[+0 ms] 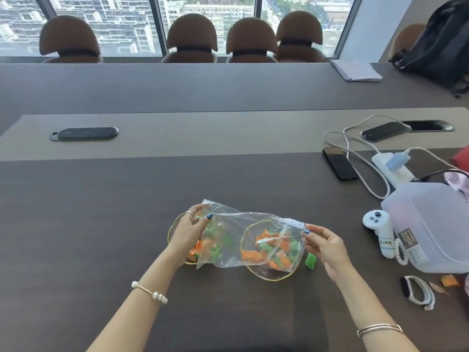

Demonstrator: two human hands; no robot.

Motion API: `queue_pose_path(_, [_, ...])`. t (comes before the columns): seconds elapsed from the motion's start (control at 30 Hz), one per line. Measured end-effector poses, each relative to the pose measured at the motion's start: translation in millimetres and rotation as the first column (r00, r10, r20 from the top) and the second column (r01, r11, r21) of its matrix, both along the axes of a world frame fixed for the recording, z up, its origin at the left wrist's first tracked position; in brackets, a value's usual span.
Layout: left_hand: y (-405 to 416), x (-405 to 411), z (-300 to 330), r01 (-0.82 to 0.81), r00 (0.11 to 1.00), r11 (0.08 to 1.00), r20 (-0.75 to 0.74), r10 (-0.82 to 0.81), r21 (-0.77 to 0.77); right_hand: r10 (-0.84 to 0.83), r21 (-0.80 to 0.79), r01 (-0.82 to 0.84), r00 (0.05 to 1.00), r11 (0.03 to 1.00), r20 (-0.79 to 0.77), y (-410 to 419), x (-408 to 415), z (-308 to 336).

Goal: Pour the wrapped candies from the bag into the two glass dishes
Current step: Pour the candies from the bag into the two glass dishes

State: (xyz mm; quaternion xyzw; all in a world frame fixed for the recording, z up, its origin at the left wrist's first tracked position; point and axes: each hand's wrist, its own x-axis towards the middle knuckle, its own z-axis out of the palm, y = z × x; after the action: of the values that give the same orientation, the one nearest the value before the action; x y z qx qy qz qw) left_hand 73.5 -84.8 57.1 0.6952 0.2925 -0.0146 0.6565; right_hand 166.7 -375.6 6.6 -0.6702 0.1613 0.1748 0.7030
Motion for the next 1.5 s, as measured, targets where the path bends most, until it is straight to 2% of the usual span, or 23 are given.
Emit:
queue_pose_path(0.2, [1,5,-3,-0.032,0.999,0.997,0.015,0.034,-0.073,0.024,-0.028,-0.025,0.999,0.999,-0.036,6,6,-9])
queue_pose_path(0.33, [-7,8,11,-0.064,0.995,0.968,0.054,0.079,-0.243,0.041,-0.009,-0.041,0.999,0.999,-0.03,8,10,-6])
queue_pose_path(0.7, [-29,20,80,0.19,0.947,0.925,0.31,-0.084,-0.328,0.038,0.117,-0.03,0.997,0.993,-0.068,9,11,-3])
queue_pose_path(0.83, [-34,25,92,0.241,0.93,0.876,0.358,-0.085,-0.418,0.034,0.134,-0.023,0.996,0.991,-0.079,8,9,1])
queue_pose_path(1.3, [-44,19,115,0.395,0.867,0.759,0.484,-0.121,-0.518,-0.016,0.275,0.024,0.999,0.961,-0.033,-5,7,27])
queue_pose_path(1.4, [-41,16,111,0.38,0.871,0.788,0.474,-0.129,-0.485,-0.025,0.288,0.03,0.999,0.957,-0.021,-8,4,28])
queue_pose_path(1.5, [-33,12,99,0.255,0.906,0.875,0.419,-0.067,-0.412,-0.032,0.28,0.031,0.999,0.959,-0.001,-10,1,28])
